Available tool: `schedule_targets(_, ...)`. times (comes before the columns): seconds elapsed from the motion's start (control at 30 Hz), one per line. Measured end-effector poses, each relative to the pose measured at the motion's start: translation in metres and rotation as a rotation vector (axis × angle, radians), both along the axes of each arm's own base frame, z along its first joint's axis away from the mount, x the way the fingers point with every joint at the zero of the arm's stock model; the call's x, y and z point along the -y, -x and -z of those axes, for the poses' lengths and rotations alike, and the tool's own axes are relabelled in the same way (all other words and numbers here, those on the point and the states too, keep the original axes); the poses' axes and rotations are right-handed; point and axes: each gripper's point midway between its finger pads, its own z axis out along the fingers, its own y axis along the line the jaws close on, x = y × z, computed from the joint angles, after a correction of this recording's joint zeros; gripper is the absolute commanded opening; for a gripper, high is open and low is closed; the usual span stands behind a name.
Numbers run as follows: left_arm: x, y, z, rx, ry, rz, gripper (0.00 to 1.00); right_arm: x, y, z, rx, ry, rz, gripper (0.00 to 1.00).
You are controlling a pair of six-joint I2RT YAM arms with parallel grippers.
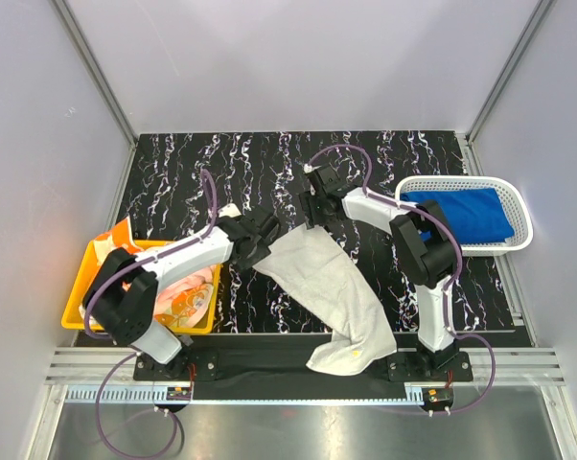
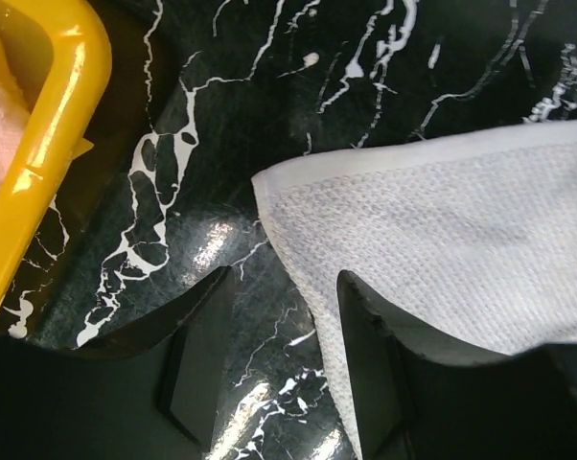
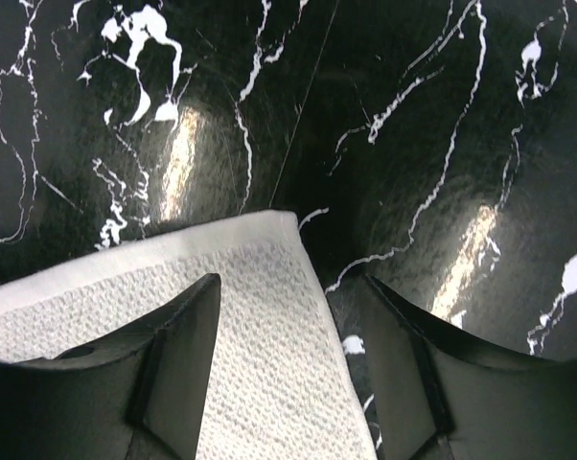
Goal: Fold and stack the towels
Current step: Flatten out the crumpled towel
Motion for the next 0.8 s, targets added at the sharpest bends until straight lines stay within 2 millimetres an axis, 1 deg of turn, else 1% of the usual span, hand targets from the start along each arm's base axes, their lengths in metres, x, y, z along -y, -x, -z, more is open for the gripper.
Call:
schedule_targets(0.07,-0.003,0.0,0.007,-0.017,-0.015,-0.017,0.52,-0.001,-0.003,0.003,0.002,0.004,-0.003,0.65)
schedule_targets(0.13,-0.005,-0.001,0.014,-0.036,-0.029,-0.032,0.52,-0.001,-0.004,0.008,-0.001,0.009,-0.006,0.63)
schedule_targets(0.27,-0.012,-0.003,0.026,-0.062,-0.05,-0.058,0.52,-0.004,-0.009,0.008,0.011,0.012,-0.007,0.61)
schedule_targets(0.33,-0.015,-0.005,0.031,-0.073,-0.058,-0.069,0.51,-0.005,-0.013,0.008,0.021,0.013,-0.006,0.56)
schedule_targets(0.4,-0.017,-0.009,0.038,-0.08,-0.058,-0.083,0.5,-0.006,-0.017,0.008,0.031,0.017,-0.002,0.54)
schedule_targets(0.47,-0.018,-0.013,0.044,-0.087,-0.058,-0.093,0.5,-0.005,-0.017,0.008,0.032,0.021,-0.001,0.48)
schedule_targets(0.53,-0.02,-0.014,0.05,-0.099,-0.066,-0.097,0.5,-0.004,-0.017,0.009,0.034,0.024,0.001,0.45)
schedule_targets(0.7,-0.014,-0.027,0.049,-0.085,-0.057,-0.094,0.42,-0.004,-0.018,0.009,0.037,0.028,0.001,0.3)
schedule_targets(0.8,-0.011,-0.032,0.049,-0.077,-0.052,-0.091,0.33,-0.003,-0.018,0.009,0.037,0.029,-0.001,0.25)
